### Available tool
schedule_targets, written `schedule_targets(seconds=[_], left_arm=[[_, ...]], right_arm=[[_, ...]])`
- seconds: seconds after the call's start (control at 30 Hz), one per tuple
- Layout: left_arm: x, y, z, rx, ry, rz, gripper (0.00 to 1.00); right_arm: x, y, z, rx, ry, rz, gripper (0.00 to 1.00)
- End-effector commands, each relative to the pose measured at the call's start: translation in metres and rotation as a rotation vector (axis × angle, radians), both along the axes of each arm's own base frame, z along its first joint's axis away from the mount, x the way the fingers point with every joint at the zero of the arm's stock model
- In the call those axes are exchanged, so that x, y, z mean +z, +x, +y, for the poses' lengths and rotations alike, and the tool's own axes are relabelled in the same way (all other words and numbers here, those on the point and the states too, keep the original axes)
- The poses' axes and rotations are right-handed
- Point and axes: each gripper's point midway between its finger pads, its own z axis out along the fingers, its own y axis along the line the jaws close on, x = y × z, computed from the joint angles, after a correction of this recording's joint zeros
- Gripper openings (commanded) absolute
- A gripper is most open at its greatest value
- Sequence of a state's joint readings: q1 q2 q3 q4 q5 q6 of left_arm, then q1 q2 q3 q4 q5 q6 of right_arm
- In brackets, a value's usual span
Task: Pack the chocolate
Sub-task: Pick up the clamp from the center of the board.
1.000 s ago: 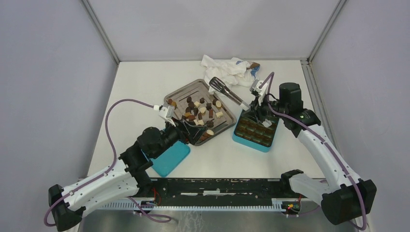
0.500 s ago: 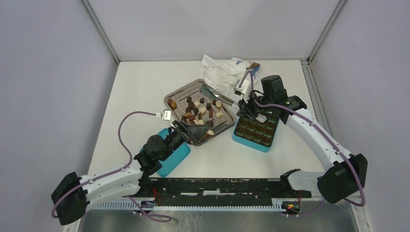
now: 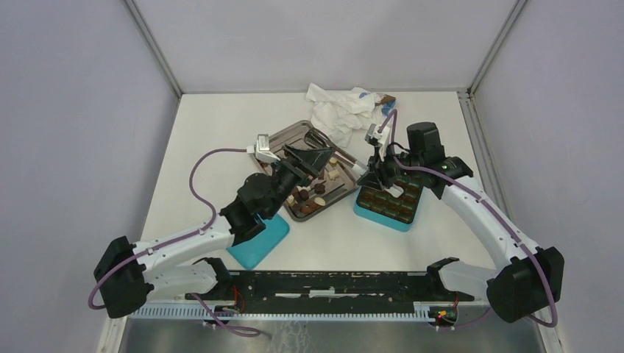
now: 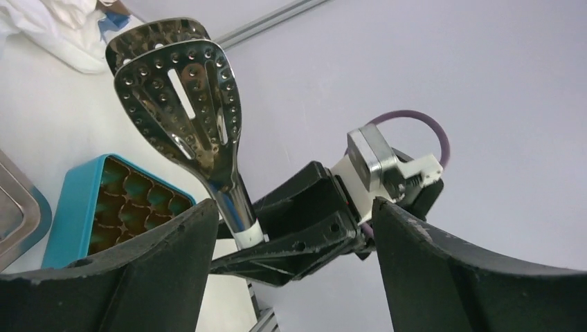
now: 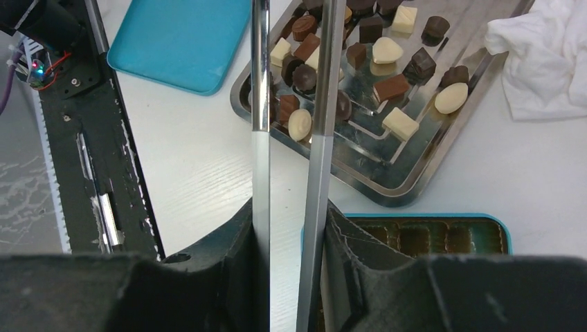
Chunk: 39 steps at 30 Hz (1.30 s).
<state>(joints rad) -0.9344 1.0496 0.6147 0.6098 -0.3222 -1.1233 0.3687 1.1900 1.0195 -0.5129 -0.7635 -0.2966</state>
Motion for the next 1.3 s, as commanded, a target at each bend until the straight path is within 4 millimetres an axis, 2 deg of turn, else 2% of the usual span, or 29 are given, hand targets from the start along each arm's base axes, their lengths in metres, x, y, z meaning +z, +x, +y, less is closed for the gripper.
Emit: schedule_targets(seconds=[0.0,0.1,0.27,0.63,0.93,1.13,1.27], left_arm=[[-0.023,0.023,-0.008,0.095,0.074,0.185,0.85],[-0.036,0.03,-0.017,0.119,0.148,0.271,0.83],[-0.05,0.029,-0.016,0.173,0.16,0.322,0.79],[-0.036,0.045,-0.036,0.191,0.167,0.326,0.78],[-0.039,0.052,-0.045,0.195,0.146,0.352,0.64],[-0.039,0.055,-0.049,0.196,0.108,0.363,0.49],[-0.039,0.055,-0.051,0.193,0.089,0.371,0.32]], right_arm=[[0.023,0.001,0.008,0.023,0.095,-0.056,0.36],[0.023,0.003,0.008,0.014,0.1,-0.056,0.36],[0.022,0.005,0.008,0.003,0.104,-0.05,0.36],[0.014,0.009,0.005,-0.025,0.085,-0.057,0.36],[0.018,-0.002,0.009,0.025,0.119,-0.064,0.37],[0.016,-0.003,0.01,0.027,0.124,-0.06,0.38],[0.014,-0.002,0.01,0.022,0.114,-0.064,0.38]])
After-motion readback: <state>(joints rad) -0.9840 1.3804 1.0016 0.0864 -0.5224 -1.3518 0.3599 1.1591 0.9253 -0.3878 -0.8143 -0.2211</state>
